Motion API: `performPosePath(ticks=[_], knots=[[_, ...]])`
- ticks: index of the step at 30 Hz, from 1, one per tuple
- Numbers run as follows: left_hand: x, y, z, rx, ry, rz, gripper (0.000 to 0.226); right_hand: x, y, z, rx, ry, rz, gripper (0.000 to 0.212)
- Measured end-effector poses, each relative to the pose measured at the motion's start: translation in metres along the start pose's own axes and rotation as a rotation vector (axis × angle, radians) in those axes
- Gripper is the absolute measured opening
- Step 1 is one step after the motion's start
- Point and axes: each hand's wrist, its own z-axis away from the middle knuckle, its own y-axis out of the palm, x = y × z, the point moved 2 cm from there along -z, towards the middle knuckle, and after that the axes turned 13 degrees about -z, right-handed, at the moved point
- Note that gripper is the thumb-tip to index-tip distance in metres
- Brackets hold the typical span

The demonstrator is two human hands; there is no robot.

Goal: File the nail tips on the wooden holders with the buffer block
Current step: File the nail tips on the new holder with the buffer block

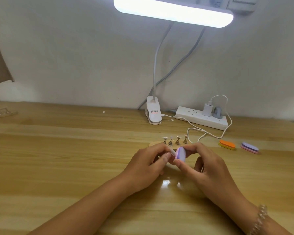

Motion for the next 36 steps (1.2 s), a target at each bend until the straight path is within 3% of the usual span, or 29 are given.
performPosePath(ticks=[5, 8, 11, 15, 19, 23, 27, 31, 36], knots=[[-0.0007, -0.0009, -0.0001, 0.026, -0.004, -0.012, 0.015, 0.0062, 0.0053, 0.0061, 0.076, -0.076, 0.089, 0.036], [-0.0012, -0.0014, 0.0003, 0.018, 0.005, -0.016, 0.014, 0.0022, 0.0017, 0.0036, 0.019, -0.032, 0.048, 0.040], [-0.0016, -0.0004, 0.0013, 0.041, 0.017, -0.046, 0.016, 0.0063, 0.0041, 0.0060, 0.053, -0.128, 0.149, 0.043], [-0.0032, -0.0005, 0.0017, 0.052, 0.029, -0.077, 0.020, 0.0003, -0.0007, 0.0001, -0.012, -0.028, 0.042, 0.042], [-0.0031, -0.0002, 0.0029, 0.063, 0.035, -0.116, 0.022, 0.0036, 0.0029, 0.0032, 0.045, -0.101, 0.081, 0.036], [-0.0026, 0.0004, 0.0023, 0.051, 0.041, -0.116, 0.023, -0.0026, -0.0016, -0.0028, -0.023, 0.000, 0.001, 0.039], [-0.0020, 0.0007, 0.0023, 0.057, 0.051, -0.130, 0.019, 0.0053, 0.0048, 0.0044, 0.050, -0.126, 0.099, 0.036], [-0.0026, 0.0003, 0.0014, 0.048, 0.045, -0.073, 0.021, -0.0025, -0.0024, -0.0015, -0.032, -0.004, 0.051, 0.033], [-0.0006, -0.0003, -0.0001, 0.024, 0.031, -0.066, 0.020, 0.0062, 0.0065, 0.0054, 0.062, -0.118, 0.133, 0.039]])
